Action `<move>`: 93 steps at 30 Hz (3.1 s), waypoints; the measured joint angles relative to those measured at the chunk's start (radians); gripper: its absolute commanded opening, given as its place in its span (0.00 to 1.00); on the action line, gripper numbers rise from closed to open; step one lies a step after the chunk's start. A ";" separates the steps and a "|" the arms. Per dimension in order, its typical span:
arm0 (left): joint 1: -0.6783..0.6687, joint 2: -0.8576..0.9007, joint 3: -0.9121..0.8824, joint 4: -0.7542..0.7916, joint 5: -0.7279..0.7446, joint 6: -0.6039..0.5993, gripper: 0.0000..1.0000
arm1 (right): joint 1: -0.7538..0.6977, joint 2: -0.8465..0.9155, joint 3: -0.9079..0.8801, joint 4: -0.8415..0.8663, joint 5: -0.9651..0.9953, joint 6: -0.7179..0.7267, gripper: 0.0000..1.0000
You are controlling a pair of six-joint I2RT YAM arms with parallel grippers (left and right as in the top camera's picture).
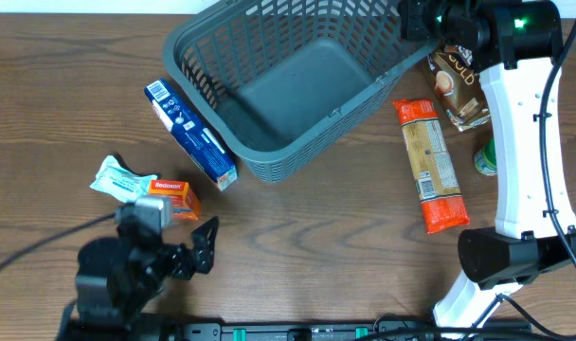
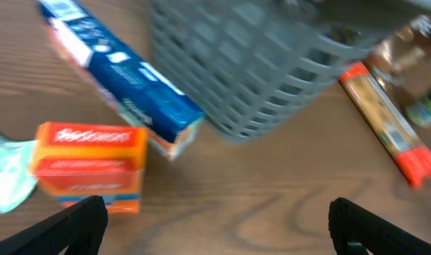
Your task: Pack container
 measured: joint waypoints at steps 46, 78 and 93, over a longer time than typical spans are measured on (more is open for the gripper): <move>-0.414 0.455 0.049 0.344 -0.130 -0.021 0.91 | 0.000 0.190 0.012 -0.256 0.106 -0.046 0.01; -0.666 0.522 0.058 0.607 -0.578 -0.032 0.05 | 0.009 0.190 0.012 -0.259 0.112 -0.046 0.01; -0.662 0.645 0.058 0.729 -0.853 0.035 0.06 | 0.010 0.190 0.012 -0.302 0.112 -0.046 0.01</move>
